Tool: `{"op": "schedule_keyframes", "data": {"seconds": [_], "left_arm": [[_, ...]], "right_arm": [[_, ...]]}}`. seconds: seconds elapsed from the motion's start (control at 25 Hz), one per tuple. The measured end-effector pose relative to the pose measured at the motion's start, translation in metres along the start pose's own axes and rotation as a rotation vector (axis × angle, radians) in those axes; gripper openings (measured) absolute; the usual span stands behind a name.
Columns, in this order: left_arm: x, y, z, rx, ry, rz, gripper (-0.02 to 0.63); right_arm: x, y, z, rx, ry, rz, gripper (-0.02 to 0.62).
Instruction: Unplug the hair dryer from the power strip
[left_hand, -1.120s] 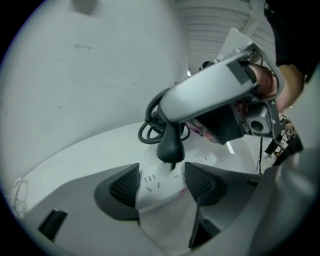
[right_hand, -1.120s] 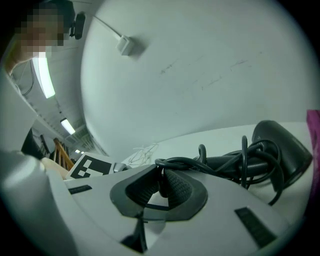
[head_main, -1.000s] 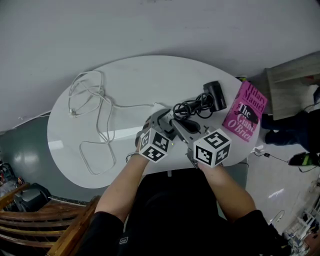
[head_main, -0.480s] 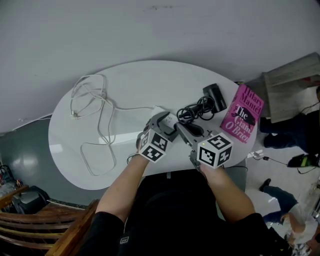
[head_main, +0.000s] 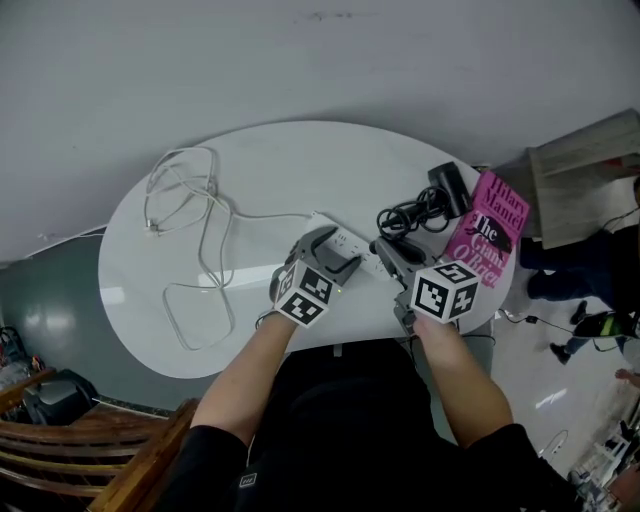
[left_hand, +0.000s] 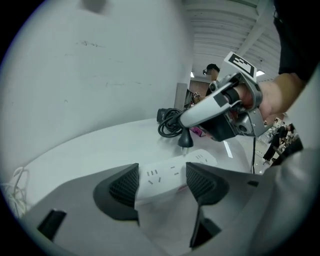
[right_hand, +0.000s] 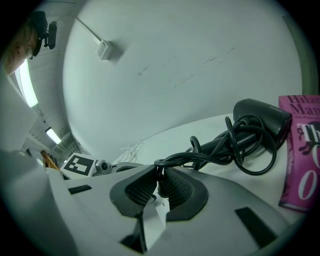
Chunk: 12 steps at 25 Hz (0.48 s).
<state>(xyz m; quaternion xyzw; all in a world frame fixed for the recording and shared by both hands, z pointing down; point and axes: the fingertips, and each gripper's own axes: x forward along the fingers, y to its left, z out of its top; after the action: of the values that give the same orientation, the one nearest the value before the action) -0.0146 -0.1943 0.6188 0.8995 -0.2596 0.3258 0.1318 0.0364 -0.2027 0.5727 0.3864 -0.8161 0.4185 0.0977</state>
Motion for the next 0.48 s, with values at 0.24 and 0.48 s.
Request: {"op": "schedule_keyframes", "data": {"seconds": [0.24, 0.48], "left_arm": [[-0.014, 0.004, 0.006, -0.024, -0.057, 0.019, 0.295], [-0.031, 0.005, 0.007, -0.043, -0.076, 0.039, 0.288]], "right_arm": [[-0.006, -0.001, -0.026, 0.028, 0.041, -0.026, 0.057], [-0.018, -0.002, -0.038, 0.054, 0.038, -0.078, 0.057]]}}
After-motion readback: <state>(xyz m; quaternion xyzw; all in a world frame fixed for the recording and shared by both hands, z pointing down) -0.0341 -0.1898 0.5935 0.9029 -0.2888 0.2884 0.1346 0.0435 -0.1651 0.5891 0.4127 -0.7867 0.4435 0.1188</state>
